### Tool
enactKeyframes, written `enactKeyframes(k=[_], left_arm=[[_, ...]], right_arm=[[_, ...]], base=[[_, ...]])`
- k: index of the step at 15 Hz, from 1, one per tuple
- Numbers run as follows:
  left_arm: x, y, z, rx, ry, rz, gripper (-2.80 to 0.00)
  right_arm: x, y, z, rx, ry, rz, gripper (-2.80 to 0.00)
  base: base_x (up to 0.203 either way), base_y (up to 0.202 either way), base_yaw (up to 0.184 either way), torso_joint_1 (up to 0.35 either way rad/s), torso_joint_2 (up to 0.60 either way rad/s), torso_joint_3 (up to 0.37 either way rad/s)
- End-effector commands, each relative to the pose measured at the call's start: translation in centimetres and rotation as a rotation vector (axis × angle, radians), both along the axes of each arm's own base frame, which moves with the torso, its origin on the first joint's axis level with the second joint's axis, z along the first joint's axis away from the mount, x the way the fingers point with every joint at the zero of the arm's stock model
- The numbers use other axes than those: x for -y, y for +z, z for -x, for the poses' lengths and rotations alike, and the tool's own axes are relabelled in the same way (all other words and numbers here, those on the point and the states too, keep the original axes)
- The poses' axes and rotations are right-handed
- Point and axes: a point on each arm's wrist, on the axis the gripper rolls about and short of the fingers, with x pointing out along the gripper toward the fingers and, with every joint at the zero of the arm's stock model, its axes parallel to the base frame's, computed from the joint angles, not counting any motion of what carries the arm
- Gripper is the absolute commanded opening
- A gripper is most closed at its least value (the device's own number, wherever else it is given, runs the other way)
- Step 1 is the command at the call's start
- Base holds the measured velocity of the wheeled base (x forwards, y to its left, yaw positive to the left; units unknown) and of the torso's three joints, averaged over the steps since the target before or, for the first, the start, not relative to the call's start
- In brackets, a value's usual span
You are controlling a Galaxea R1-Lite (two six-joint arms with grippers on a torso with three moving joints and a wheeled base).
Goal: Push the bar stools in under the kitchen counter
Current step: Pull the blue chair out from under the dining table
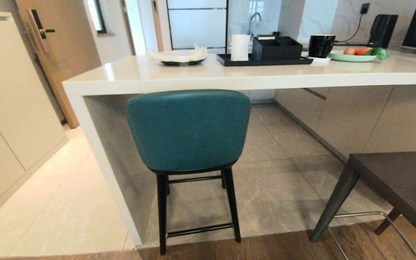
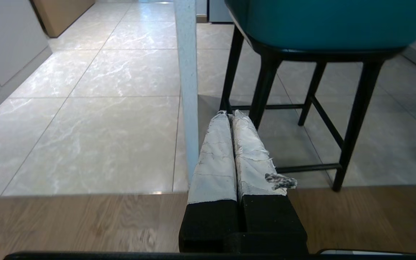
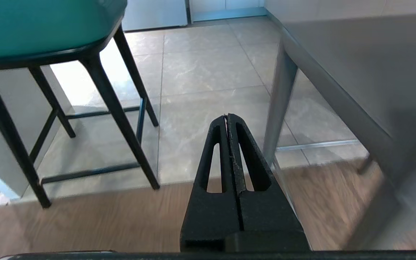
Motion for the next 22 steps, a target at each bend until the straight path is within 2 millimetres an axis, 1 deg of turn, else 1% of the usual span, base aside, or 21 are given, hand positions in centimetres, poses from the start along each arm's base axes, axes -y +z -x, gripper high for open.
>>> enactKeyframes(k=[1,13,22], left_arm=[[0.0,0.0,0.0,-0.001,0.001,0.0,-2.8],[0.0,0.0,-0.01,-0.002,0.0,0.0,-2.8],[0.0,0.0,-0.01,-0.002,0.001,0.0,-2.8]], right_arm=[[0.0,-0.05,-0.01,-0.002,0.0,0.001,-2.8],[0.0,-0.05,-0.01,-0.002,0.0,0.0,-2.8],[0.0,-0.05,-0.01,-0.002,0.0,0.0,-2.8]], base=[[0.194,0.0,0.0,0.007,0.0,-0.002],[0.188,0.0,0.002,0.004,0.0,0.002],[0.006,0.0,0.001,0.001,0.0,0.0]])
